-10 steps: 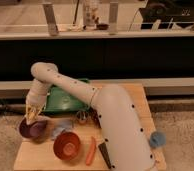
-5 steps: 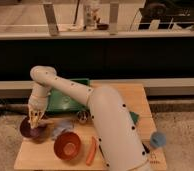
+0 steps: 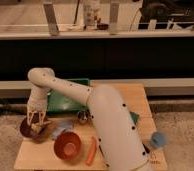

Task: Place banana in purple bowl

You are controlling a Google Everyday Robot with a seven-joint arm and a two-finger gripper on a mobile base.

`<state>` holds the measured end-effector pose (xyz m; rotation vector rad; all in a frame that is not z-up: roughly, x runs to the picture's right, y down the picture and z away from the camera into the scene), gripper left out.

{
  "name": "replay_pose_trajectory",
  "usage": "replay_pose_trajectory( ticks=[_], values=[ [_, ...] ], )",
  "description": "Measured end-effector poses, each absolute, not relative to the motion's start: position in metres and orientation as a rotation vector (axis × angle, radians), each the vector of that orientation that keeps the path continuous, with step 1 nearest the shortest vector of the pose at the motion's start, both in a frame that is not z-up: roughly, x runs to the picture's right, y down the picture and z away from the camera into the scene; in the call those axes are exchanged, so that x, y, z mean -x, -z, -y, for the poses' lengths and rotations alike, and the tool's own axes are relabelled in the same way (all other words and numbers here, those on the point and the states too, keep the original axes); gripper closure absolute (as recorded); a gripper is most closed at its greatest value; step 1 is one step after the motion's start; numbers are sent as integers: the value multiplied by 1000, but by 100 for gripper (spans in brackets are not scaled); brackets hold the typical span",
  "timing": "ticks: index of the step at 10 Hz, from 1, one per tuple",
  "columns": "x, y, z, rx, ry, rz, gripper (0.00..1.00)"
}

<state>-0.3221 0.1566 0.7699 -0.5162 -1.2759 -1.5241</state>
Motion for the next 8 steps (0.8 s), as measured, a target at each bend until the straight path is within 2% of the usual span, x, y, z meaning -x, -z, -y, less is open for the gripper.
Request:
replay_pose_trajectory(
  ticks=[8],
  values=[
    [323, -768, -155, 496, 1555, 1229, 20]
  ],
)
